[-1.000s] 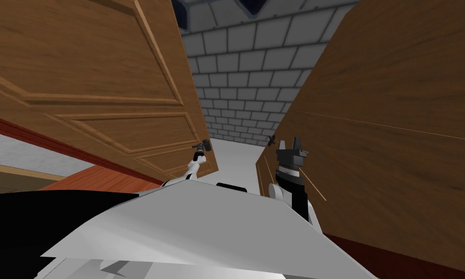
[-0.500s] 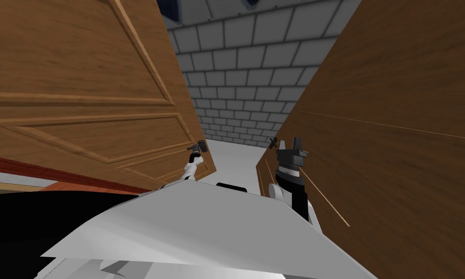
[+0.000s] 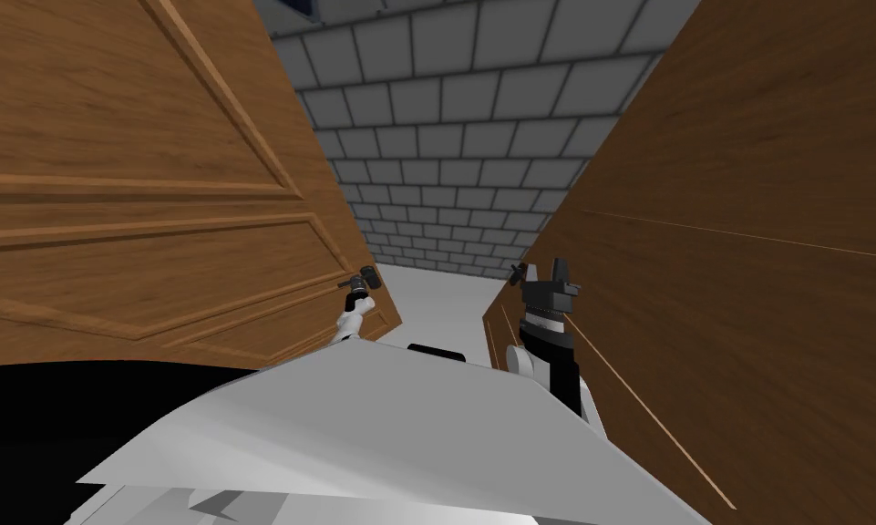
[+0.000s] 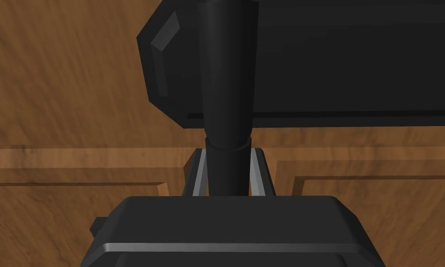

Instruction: Push the door open

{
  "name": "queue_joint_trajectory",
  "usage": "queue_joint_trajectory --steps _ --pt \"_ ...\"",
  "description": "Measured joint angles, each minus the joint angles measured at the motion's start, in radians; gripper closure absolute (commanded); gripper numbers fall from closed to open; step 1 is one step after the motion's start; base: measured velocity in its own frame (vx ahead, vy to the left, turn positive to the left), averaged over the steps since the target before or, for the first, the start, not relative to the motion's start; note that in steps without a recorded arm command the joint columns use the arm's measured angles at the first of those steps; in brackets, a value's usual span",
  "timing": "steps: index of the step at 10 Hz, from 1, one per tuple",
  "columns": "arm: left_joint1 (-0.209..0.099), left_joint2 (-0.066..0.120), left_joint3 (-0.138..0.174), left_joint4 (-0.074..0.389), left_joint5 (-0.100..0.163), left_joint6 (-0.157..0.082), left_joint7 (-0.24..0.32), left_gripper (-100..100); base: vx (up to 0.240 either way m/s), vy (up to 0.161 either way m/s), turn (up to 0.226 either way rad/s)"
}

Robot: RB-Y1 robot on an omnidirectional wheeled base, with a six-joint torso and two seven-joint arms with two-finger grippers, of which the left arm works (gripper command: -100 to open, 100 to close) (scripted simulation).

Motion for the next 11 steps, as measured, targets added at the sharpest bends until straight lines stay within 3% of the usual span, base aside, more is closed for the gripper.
queue_joint_trajectory --steps 1,2,3,5,6,8,10,11 --pt "0.014 -0.010 0.021 -0.038 0.017 0.023 -0.021 100 0.102 0.020 0.001" --pt "0.004 0.002 0.030 -0.018 0.025 0.020 -0.031 100 0.124 0.025 -0.072" --pt "0.021 -0.005 0.045 -0.042 0.042 0.022 -0.045 100 0.190 0.011 -0.063" --pt "0.035 0.016 0.072 -0.018 0.082 0.008 -0.067 100 0.241 0.029 -0.027" --pt "0.054 0.004 0.095 -0.056 0.101 0.020 -0.088 100 0.171 0.063 -0.027" --pt "0.053 0.039 0.117 -0.022 0.136 0.000 -0.105 100 0.135 0.031 -0.034" --pt "0.083 0.027 0.150 -0.085 0.164 0.030 -0.133 100 0.199 0.009 -0.034" --pt "0.084 0.039 0.164 -0.066 0.181 0.024 -0.146 100 0.215 0.013 -0.023"
